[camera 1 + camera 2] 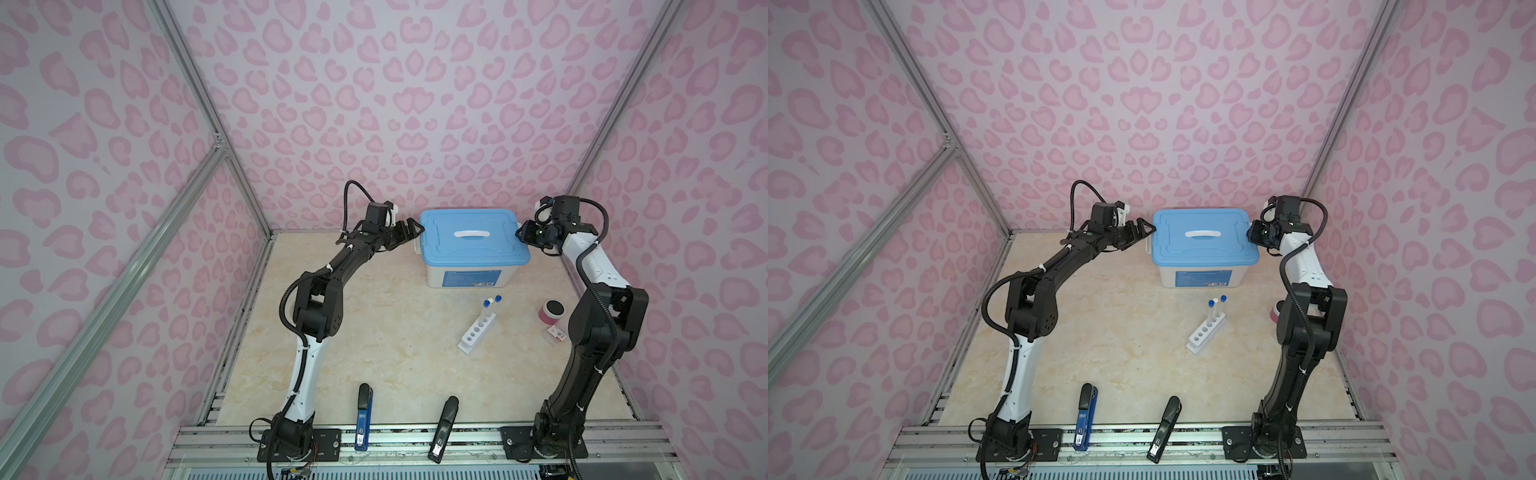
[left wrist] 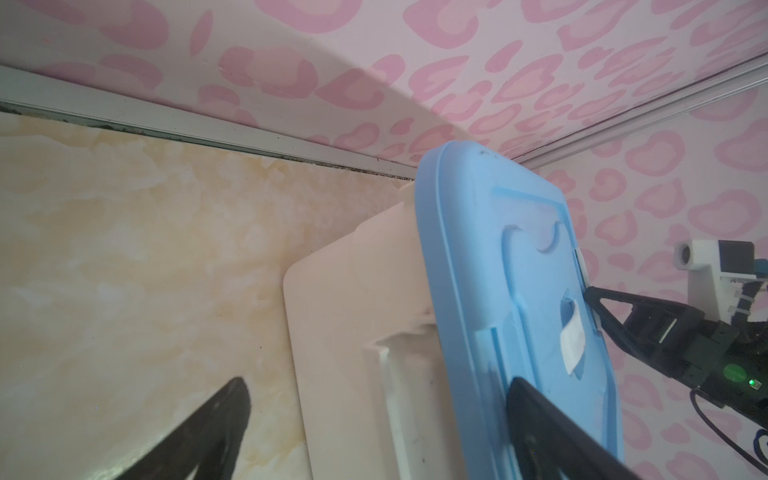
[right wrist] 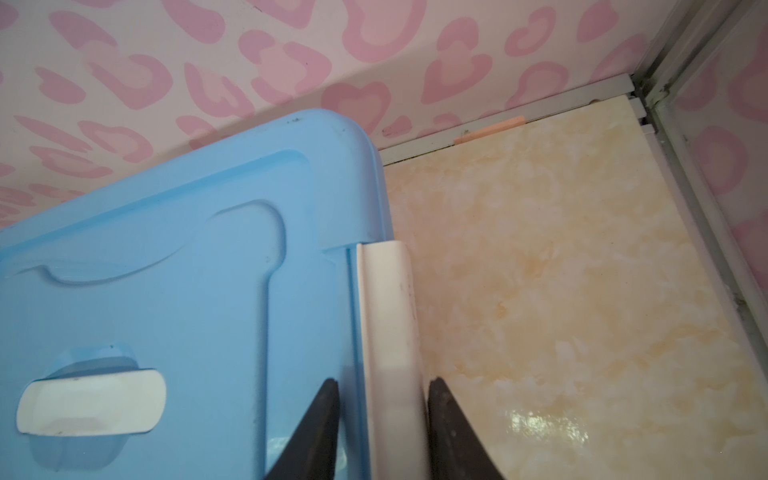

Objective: Organize the chemistry lab equipment

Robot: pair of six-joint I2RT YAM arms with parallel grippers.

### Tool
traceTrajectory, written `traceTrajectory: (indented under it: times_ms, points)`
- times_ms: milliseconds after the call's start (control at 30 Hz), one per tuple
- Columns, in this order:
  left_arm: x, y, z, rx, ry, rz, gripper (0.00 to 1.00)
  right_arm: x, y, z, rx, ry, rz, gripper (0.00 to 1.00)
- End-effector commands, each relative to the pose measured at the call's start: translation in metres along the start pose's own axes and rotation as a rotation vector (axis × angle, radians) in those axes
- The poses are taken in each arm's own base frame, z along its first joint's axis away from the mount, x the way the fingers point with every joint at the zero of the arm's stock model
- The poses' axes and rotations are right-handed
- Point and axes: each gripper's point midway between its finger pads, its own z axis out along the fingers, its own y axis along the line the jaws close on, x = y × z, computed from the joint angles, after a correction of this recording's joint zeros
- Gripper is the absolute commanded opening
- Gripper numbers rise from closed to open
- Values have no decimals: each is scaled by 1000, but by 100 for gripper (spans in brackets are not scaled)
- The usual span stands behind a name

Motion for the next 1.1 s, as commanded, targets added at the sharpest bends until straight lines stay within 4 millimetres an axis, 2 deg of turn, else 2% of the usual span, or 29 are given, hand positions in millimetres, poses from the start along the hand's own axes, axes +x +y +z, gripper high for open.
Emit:
traceTrajectory:
  times_ms: [0, 467, 967, 1067]
  points:
    - [-58, -113, -99, 128, -174, 135, 97, 26, -12, 8, 60, 98, 10, 35]
    - [-58, -113, -99, 130, -174, 136, 97, 25, -11, 7, 77, 100, 3, 31]
    - [-59, -114, -101, 137, -175, 137, 97, 22, -8, 4, 88, 101, -9, 30]
    - [-60, -119, -104, 150, -178, 151, 97, 18, -7, 2, 88, 93, -12, 31]
